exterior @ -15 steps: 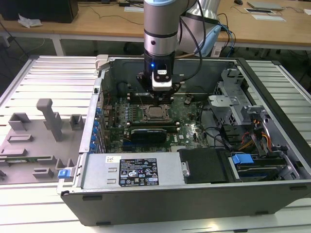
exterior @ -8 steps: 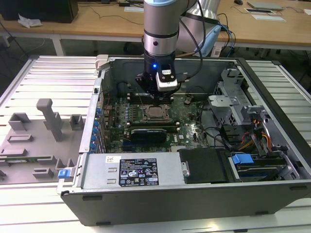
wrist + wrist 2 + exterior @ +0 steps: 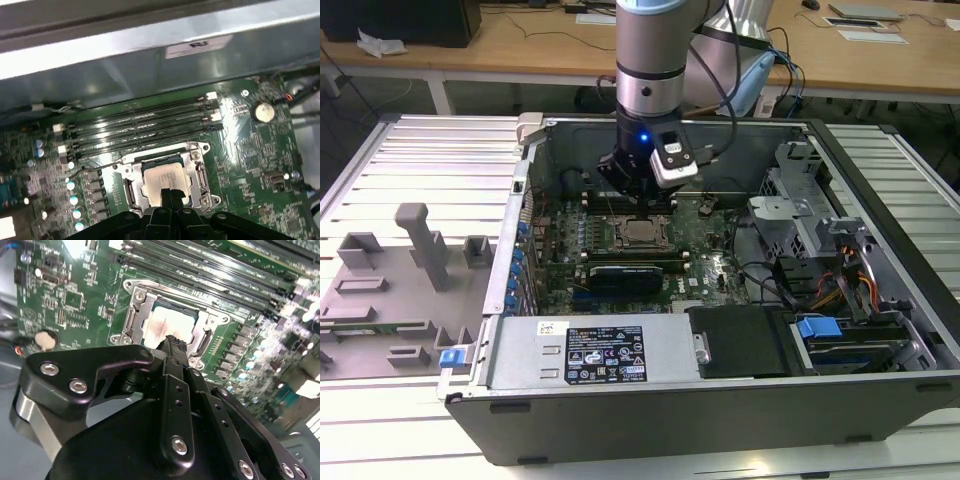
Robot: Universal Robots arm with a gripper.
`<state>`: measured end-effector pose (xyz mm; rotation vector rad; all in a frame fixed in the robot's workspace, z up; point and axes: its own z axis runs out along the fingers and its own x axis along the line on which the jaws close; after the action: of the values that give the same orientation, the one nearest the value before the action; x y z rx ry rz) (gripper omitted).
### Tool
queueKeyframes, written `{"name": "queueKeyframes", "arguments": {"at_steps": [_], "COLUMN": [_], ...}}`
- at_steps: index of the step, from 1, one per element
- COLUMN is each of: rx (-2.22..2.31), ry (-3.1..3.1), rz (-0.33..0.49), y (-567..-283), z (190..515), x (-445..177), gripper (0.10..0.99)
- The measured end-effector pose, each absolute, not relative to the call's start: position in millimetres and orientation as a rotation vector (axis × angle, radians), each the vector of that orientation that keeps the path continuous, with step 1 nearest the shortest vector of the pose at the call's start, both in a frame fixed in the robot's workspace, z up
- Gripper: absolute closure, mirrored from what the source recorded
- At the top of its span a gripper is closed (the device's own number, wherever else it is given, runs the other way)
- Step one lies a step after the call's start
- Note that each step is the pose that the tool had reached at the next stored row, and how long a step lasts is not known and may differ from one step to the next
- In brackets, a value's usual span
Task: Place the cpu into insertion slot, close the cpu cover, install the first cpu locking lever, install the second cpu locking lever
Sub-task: 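Close the cpu cover, then install the first cpu locking lever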
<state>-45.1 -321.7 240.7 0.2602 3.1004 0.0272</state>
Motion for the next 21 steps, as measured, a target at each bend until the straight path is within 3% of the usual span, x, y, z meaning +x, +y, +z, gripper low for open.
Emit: {"name": "queueKeyframes", "arguments": {"at_steps": [7, 21], "rx": [0.049, 0.038], "ry": [3.112, 3.109], "rz": [0.028, 0.0], "y": [-321.6, -321.7], "z": [238.9, 237.8], "x": [-45.1, -47.6], "gripper": [0.98, 0.98]}}
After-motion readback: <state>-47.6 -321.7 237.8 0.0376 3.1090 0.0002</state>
